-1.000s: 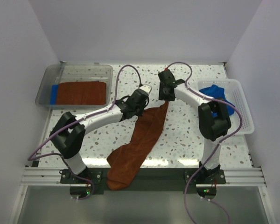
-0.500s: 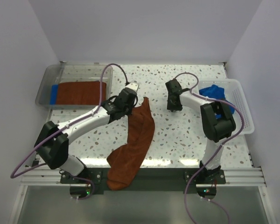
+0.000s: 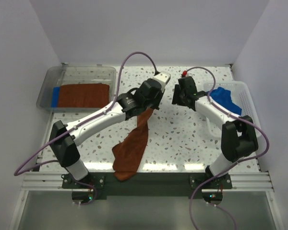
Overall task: Fold and stack the towels
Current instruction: Flatten out the crumpled towel
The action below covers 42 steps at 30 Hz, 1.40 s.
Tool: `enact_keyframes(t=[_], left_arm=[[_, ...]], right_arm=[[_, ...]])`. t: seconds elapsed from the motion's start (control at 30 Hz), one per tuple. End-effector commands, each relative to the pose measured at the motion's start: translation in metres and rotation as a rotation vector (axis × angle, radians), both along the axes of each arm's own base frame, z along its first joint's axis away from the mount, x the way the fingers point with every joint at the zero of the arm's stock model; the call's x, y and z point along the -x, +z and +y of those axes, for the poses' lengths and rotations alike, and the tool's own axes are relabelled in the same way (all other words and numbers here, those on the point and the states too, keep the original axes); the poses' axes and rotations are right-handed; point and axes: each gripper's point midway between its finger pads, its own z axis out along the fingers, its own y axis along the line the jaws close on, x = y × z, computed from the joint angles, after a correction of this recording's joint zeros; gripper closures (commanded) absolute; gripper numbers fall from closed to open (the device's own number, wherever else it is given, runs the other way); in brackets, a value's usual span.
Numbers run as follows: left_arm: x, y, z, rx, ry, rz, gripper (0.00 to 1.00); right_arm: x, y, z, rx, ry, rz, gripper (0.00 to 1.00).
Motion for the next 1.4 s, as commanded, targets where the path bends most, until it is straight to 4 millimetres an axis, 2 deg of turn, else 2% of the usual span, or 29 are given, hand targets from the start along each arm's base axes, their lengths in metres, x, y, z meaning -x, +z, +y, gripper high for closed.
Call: enact_keyframes(t=[0.0, 0.07, 0.1, 0.13, 0.17, 0.2, 0.33, 0.37, 0.43, 0.53, 0.67, 0.77, 0.87, 0.9, 0.93, 1.0, 1.13, 1.2, 1.37], left_arm=[[0.006, -0.052, 0.039, -0.028, 0.066, 0.15, 1.0], [0.003, -0.054, 0.063, 0.014, 0.134, 0.166, 1.0], [0.007, -0.069, 0.076, -0.002, 0.153, 0.197, 1.0], [0.006, -0.07, 0.084, 0.008, 0.18, 0.204, 1.0], [0.003, -0.066, 0.1, 0.015, 0.218, 0.201, 1.0], [0.005, -0.071, 0.11, 0.0, 0.24, 0.205, 1.0], [0.009, -0.058, 0.133, -0.001, 0.292, 0.174, 1.0], [0.011, -0.052, 0.135, 0.009, 0.291, 0.165, 1.0], [0.013, -0.044, 0.134, 0.017, 0.273, 0.154, 1.0], [0.019, -0.032, 0.131, 0.036, 0.222, 0.138, 1.0], [0.027, -0.016, 0.13, 0.067, 0.174, 0.113, 1.0], [0.029, -0.013, 0.129, 0.059, 0.149, 0.107, 1.0], [0.028, -0.013, 0.131, 0.041, 0.154, 0.1, 1.0], [0.027, -0.012, 0.133, 0.038, 0.164, 0.096, 1.0], [0.027, -0.013, 0.133, 0.032, 0.166, 0.099, 1.0], [0.025, -0.012, 0.135, 0.026, 0.177, 0.093, 1.0], [0.024, -0.011, 0.141, 0.003, 0.199, 0.092, 1.0], [0.023, -0.006, 0.143, 0.004, 0.207, 0.086, 1.0], [0.024, 0.0, 0.143, 0.007, 0.21, 0.08, 1.0]], right_arm=[[-0.004, 0.018, 0.001, -0.019, 0.032, -0.06, 0.49], [-0.005, 0.022, 0.007, -0.036, 0.058, -0.07, 0.49], [-0.006, 0.021, 0.009, -0.042, 0.065, -0.066, 0.49], [-0.006, 0.019, 0.017, -0.07, 0.093, -0.058, 0.49], [-0.007, 0.019, 0.023, -0.086, 0.113, -0.057, 0.49], [-0.009, 0.021, 0.029, -0.099, 0.134, -0.061, 0.49], [-0.018, 0.018, 0.056, -0.13, 0.231, -0.07, 0.5], [-0.016, 0.01, 0.068, -0.152, 0.283, -0.048, 0.5], [-0.021, 0.01, 0.075, -0.162, 0.3, -0.054, 0.5], [-0.029, -0.001, 0.082, -0.157, 0.303, -0.026, 0.5], [-0.04, -0.005, 0.096, -0.154, 0.331, -0.032, 0.5], [-0.042, -0.01, 0.099, -0.124, 0.411, -0.045, 0.49], [-0.031, -0.012, 0.095, -0.04, 0.565, -0.08, 0.46], [-0.018, -0.026, 0.09, -0.016, 0.607, -0.057, 0.44], [-0.015, -0.016, 0.091, -0.007, 0.656, -0.102, 0.43], [-0.003, -0.028, 0.083, 0.082, 0.78, -0.117, 0.41], [0.011, -0.032, 0.08, 0.168, 0.977, -0.14, 0.37], [0.019, -0.032, 0.085, 0.16, 1.045, -0.15, 0.36], [0.02, -0.027, 0.104, 0.224, 1.171, -0.265, 0.35]])
